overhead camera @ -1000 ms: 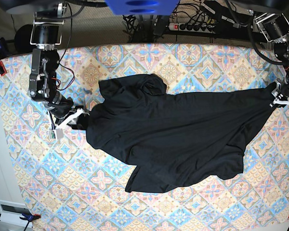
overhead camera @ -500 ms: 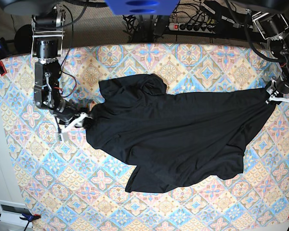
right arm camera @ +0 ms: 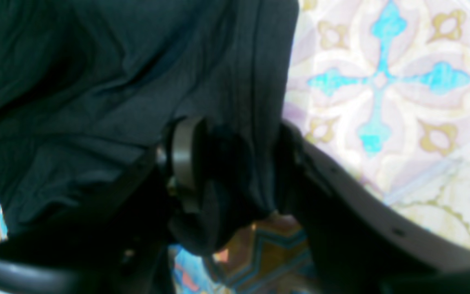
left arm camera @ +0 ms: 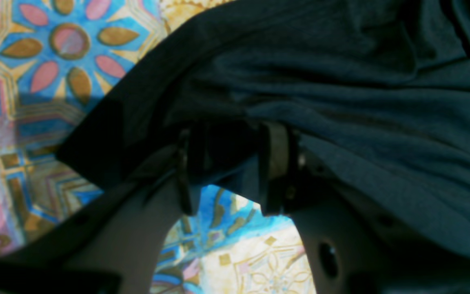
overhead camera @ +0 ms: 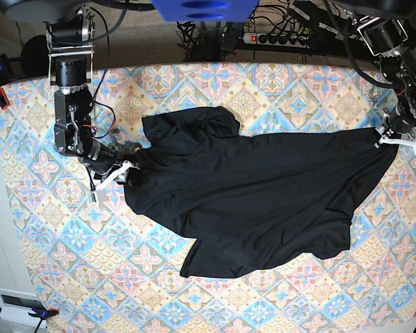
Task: Layout the t-shirt on the table in an organized manner, then fold the t-shirt properly
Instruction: 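Drag the held shirt end with the right gripper away from the left gripper, then release the left gripper and reach it into the shirt's bunched middle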
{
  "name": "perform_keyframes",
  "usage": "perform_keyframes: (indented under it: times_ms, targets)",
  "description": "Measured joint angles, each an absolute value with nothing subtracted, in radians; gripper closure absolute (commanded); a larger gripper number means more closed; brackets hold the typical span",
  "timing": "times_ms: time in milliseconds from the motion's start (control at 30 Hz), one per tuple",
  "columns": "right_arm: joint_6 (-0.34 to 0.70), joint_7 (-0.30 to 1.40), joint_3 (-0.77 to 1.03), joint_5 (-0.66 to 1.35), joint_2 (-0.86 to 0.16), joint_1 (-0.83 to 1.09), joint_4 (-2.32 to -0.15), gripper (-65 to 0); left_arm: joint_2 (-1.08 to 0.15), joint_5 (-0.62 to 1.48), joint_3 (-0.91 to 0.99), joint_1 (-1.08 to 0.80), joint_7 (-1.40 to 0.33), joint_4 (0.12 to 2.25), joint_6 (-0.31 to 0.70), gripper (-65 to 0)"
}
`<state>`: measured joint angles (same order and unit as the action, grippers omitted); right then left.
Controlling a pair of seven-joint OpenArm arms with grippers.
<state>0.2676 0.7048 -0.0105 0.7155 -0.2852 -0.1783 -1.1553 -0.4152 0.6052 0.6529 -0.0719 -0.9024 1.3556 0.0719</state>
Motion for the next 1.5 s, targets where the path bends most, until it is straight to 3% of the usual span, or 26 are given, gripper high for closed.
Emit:
perform_keyframes:
  times_ms: [233, 633, 1000, 1333, 1500]
  targets:
    - [0.269, 0.68, -0.002, 0.727, -0.289, -0.186, -1.098, 0.0, -0.417, 0.606, 0.599, -0.072, -0.899, 1.356, 0.074, -21.5]
    - [0.257, 0.704, 0.087, 0.692, -0.319, -0.232, -1.077, 0.0, -0.385, 0.608, 0.593, -0.067, -0.898, 1.357, 0.075, -21.6]
    - [0.241, 0.722, 0.212, 0.361, -0.321, -0.331, -1.072, 0.0, -0.352, 0.609, 0.593, -0.04, -0.907, 1.362, 0.075, -21.8]
    - [0.243, 0.72, 0.215, 0.287, -0.321, -0.341, -1.072, 0.0, -0.338, 0.736, 0.474, -0.166, -0.915, 1.674, 0.075, -21.9]
    - [0.244, 0.714, 0.214, 0.289, -0.319, -0.344, -1.073, 0.0, -0.35, 0.831, 0.318, -0.238, -0.905, 1.822, 0.073, -21.9]
